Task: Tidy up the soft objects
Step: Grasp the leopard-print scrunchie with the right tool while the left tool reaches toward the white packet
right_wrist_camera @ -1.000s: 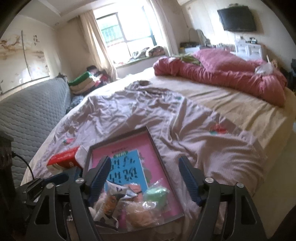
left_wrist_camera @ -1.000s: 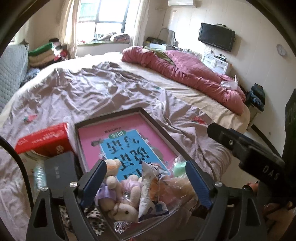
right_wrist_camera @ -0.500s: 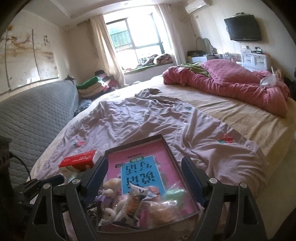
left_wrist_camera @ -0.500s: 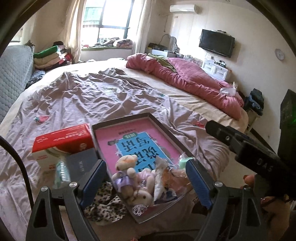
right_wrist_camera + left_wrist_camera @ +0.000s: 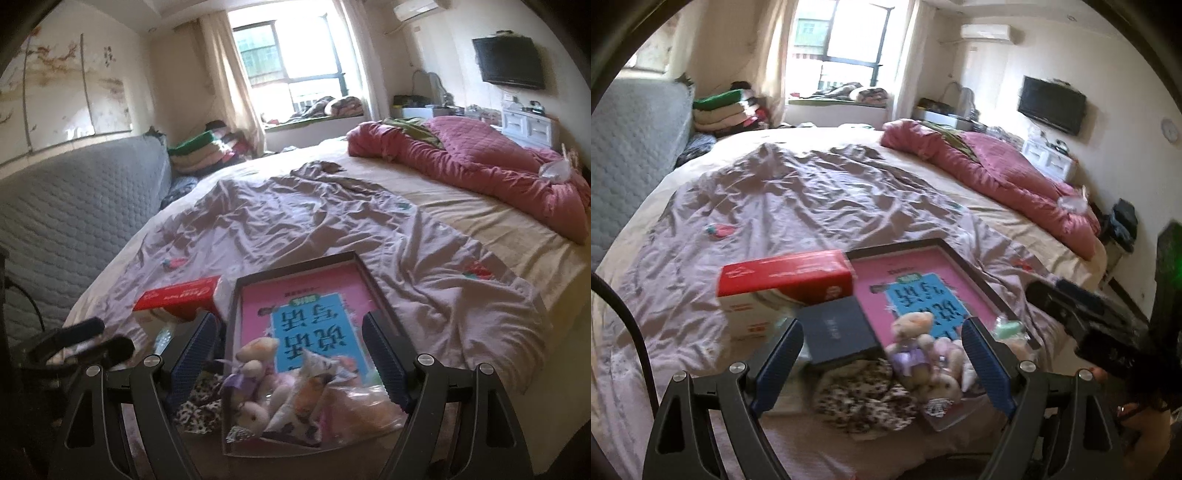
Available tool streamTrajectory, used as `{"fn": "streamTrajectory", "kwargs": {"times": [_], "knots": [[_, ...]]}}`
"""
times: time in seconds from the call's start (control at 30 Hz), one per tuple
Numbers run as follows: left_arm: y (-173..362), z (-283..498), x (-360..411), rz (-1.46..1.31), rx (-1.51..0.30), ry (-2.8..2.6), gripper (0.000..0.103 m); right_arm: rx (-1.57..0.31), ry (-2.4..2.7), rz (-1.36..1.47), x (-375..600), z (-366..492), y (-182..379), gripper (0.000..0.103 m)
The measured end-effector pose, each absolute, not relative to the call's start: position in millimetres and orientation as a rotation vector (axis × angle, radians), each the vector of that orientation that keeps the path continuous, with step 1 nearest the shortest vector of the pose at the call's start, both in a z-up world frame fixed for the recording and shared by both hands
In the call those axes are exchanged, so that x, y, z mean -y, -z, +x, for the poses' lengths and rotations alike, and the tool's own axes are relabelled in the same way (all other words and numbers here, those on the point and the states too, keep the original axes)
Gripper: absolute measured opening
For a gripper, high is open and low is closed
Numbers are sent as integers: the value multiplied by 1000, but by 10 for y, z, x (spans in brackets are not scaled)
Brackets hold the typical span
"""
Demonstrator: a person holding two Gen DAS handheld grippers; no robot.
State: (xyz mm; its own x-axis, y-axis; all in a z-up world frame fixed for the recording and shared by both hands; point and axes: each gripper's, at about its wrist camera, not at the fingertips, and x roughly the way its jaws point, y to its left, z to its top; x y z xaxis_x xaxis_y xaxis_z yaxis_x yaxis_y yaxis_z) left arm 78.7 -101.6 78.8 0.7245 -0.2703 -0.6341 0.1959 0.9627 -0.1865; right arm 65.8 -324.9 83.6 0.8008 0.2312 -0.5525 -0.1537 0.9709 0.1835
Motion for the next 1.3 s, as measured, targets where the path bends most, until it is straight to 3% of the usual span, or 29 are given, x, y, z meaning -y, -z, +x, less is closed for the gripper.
{"fn": "streamTrajectory", "kwargs": {"times": [0.63,1.3], "knots": [[-524,938,-13,-227,-777,90,87,-705,-364,-4,2406,607,-591,82],[7,1190,-149,-336,-904,152,87,-860,-445,-200,1751,699,113,82]]}}
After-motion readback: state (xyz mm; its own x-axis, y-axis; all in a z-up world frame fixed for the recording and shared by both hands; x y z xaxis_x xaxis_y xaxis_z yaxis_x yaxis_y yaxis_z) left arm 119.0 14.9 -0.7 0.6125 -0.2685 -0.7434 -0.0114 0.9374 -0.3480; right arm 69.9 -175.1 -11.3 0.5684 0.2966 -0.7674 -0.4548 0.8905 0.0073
